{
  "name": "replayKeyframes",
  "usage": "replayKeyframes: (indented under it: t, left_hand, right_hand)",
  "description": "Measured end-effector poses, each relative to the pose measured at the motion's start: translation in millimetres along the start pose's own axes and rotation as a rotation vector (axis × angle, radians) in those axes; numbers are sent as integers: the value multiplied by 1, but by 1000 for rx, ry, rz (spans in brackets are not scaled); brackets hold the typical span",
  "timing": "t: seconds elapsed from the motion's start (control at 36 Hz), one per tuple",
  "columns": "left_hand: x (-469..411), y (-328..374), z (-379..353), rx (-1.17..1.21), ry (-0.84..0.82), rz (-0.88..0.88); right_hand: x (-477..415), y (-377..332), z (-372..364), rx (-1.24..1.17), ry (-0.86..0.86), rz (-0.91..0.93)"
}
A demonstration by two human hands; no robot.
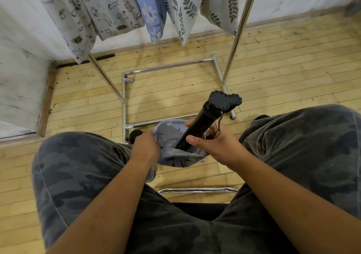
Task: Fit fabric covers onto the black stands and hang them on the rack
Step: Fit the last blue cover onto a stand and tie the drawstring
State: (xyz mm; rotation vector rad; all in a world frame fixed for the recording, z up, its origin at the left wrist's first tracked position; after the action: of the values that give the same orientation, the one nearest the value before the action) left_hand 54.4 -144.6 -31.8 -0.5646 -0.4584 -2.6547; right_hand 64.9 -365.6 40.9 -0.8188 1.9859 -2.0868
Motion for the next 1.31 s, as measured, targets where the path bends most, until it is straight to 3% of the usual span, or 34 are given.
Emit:
replayKeyframes:
  t: [0.17,0.31,0.58,0.78,1.31]
  left_hand:
    - [8,1,-6,255,-71,85]
    - [6,4,-20,7,-230,-21]
    - [2,0,-2,35,-31,10]
    - [9,12,-6,166,-105,-93]
    - [25,33,-7,413,-263,-239]
  right_hand:
    - [-1,-2,2,-26,18,19]
    - [-2,-2,6,-71,44,34]
    - [-2,1,16,-50,86,17]
    - [-4,7,15,44,87,8]
    - [-11,25,34,301,304,-83]
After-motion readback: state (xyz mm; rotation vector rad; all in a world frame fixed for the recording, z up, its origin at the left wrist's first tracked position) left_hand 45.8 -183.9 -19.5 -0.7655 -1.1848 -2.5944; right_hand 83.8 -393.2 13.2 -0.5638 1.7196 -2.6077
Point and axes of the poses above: each hand's wrist, its own x-axis away from the middle knuckle, its own z-axis out of the back of the hand, y = z × x, the point moved 7 cm from there along -x, towards the middle knuckle, and after that the axes turned 3 degrees about x, right-handed, at the moved point
